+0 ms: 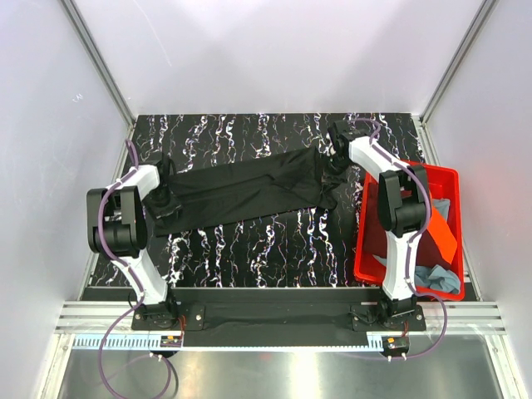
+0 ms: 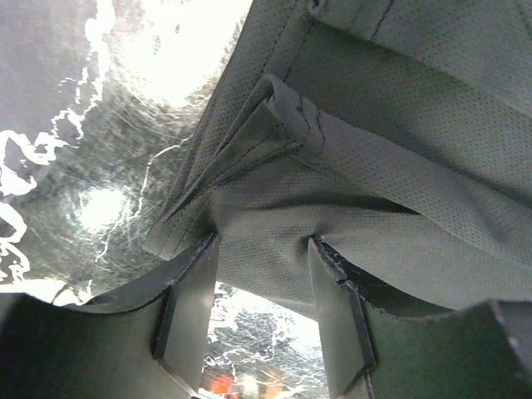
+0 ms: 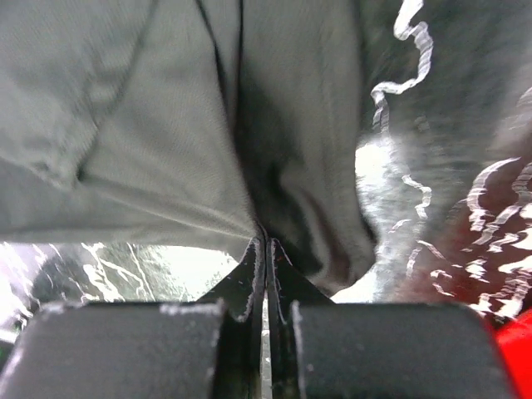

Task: Fold and stack the t-shirts
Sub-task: Fold the tshirt

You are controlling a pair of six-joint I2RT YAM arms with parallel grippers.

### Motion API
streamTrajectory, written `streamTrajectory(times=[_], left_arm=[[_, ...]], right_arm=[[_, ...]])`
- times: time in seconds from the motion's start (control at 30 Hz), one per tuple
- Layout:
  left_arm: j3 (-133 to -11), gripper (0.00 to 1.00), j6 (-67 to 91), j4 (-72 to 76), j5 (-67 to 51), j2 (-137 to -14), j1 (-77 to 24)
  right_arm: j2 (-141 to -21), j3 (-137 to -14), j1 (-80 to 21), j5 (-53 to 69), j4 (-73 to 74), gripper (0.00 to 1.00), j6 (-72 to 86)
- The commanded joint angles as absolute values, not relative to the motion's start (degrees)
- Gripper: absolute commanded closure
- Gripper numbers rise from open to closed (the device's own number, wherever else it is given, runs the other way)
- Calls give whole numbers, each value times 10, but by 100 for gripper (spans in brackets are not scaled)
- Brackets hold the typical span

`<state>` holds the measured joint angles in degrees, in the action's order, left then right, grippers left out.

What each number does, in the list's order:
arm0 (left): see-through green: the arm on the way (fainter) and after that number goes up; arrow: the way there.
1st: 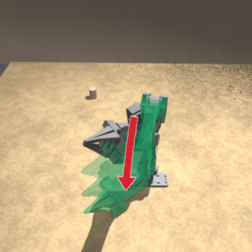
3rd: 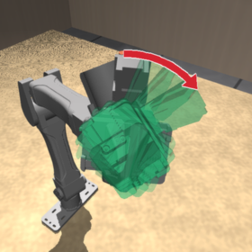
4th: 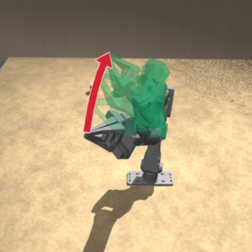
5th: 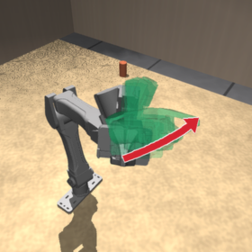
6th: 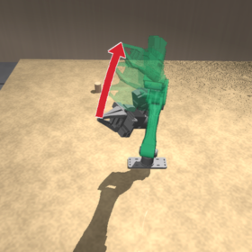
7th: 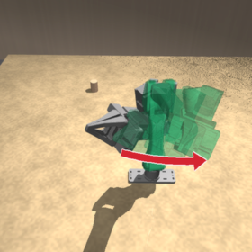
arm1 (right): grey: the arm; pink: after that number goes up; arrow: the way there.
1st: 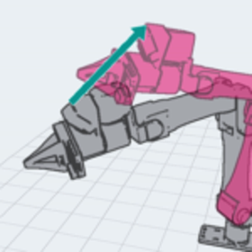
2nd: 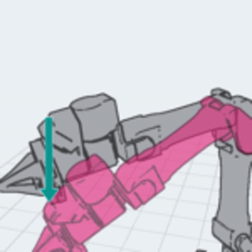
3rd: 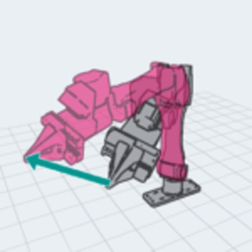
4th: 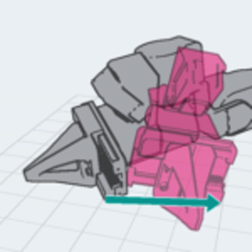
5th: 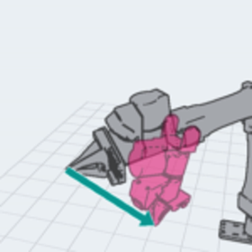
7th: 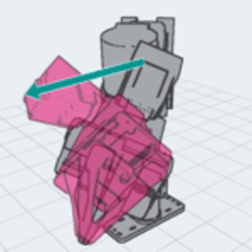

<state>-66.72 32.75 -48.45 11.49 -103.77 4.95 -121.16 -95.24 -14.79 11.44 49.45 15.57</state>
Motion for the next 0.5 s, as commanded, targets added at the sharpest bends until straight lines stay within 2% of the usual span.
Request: streamTrajectory(times=[0.0, 0.3, 0.33, 0.4, 0.47], left_arm=[[-682, 48, 327, -494, 160, -1052, 51], [-698, 48, 316, -500, 172, -1067, 52], [-700, 48, 315, -502, 173, -1068, 52], [-701, 48, 312, -504, 172, -1070, 51], [-703, 48, 309, -503, 167, -1070, 52]], right_arm=[[-1202, -1005, -153, 51, 519, 100, 163], [-1295, -1128, -146, 18, 563, 98, 164], [-1311, -1135, -145, 9, 566, 96, 162], [-1330, -1158, -138, 4, 580, 82, 158], [-1336, -1172, -134, -12, 603, 76, 146]])
